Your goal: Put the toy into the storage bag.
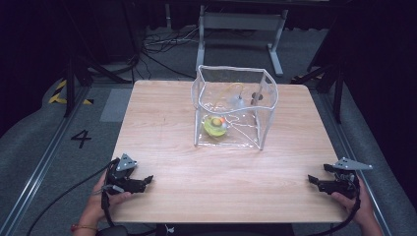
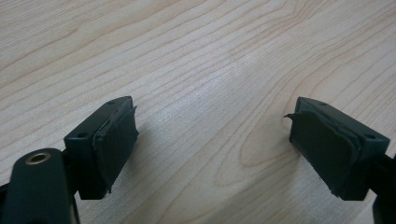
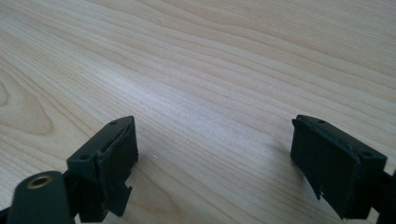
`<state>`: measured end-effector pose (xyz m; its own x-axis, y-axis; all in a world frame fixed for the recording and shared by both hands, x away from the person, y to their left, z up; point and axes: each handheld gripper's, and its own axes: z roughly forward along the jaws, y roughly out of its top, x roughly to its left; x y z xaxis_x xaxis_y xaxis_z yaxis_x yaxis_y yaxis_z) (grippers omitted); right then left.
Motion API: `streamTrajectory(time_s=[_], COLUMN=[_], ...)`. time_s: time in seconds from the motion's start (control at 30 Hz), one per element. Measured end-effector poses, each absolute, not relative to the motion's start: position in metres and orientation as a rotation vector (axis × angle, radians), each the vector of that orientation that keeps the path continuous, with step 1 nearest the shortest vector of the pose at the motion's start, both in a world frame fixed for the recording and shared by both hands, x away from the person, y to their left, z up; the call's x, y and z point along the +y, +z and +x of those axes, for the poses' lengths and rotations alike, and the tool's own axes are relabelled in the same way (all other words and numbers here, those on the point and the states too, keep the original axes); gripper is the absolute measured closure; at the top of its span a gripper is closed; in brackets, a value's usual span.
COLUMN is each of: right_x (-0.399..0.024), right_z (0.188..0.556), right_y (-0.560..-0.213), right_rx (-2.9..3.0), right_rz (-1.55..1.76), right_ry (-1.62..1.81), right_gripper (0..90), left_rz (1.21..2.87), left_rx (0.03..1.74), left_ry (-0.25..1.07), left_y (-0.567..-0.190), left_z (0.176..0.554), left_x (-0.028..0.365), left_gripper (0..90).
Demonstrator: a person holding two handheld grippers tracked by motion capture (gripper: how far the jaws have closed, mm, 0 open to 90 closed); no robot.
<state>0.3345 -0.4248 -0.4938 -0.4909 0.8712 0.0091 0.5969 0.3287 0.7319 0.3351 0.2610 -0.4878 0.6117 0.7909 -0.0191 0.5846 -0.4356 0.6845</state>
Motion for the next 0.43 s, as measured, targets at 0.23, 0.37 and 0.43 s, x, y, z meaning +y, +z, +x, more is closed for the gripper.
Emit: streamTrajectory(time_s=[0.23, 0.37, 0.43], right_x=[-0.4247, -0.4247, -0.4247], right_z=[0.3344, 0.3344, 0.3344], right_y=[-0.4938, -0.4938, -0.4938], right_rx=[2.212, 2.211, 2.212], right_rz=[1.297, 1.296, 1.297], right_ry=[0.969, 0.968, 0.969], right_gripper=[15.3, 15.2, 15.3], left_rz=[2.175, 2.173, 2.173], left_rx=[1.080, 1.084, 1.083], left_ry=[0.404, 0.405, 0.404], left_y=[-0.4877, -0.4879, -0.4879], left_z=[0.3351, 0.3351, 0.3352], left_x=[0.2610, 0.2608, 0.2608], left_gripper=[15.1, 14.7, 14.6])
